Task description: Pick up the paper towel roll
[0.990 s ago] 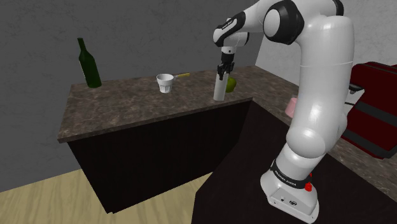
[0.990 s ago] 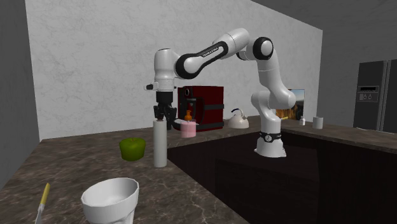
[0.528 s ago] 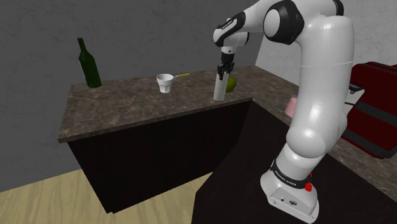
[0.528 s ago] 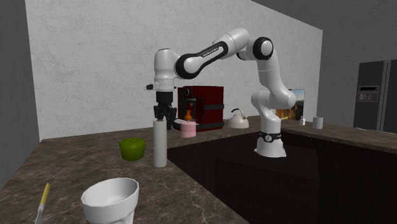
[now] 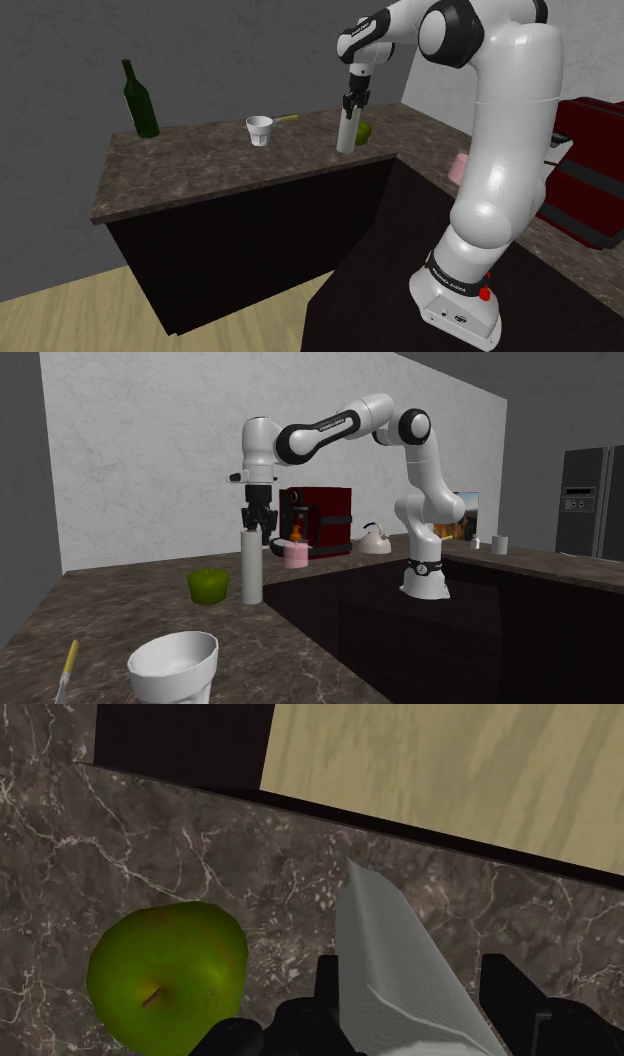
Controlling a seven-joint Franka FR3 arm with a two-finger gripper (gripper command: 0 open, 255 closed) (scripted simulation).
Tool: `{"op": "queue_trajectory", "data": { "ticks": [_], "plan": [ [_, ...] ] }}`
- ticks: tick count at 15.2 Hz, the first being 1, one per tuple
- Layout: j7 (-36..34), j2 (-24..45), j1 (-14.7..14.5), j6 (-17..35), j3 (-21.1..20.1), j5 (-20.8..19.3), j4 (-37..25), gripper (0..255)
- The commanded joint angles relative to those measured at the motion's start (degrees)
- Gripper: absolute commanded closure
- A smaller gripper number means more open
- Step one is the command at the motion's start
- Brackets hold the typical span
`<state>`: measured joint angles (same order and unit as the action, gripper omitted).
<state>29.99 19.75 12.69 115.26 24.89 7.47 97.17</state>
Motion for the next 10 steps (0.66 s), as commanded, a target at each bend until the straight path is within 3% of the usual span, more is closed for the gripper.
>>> {"op": "queue_trajectory", "data": {
  "ticks": [1,10],
  "plan": [
    [-0.2,-0.5,-0.1,-1.4,0.1,-0.3,-1.0,255],
    [-0.6,-1.7,-0.1,-6.5,0.4,-0.9,-4.9,255]
  ]
}}
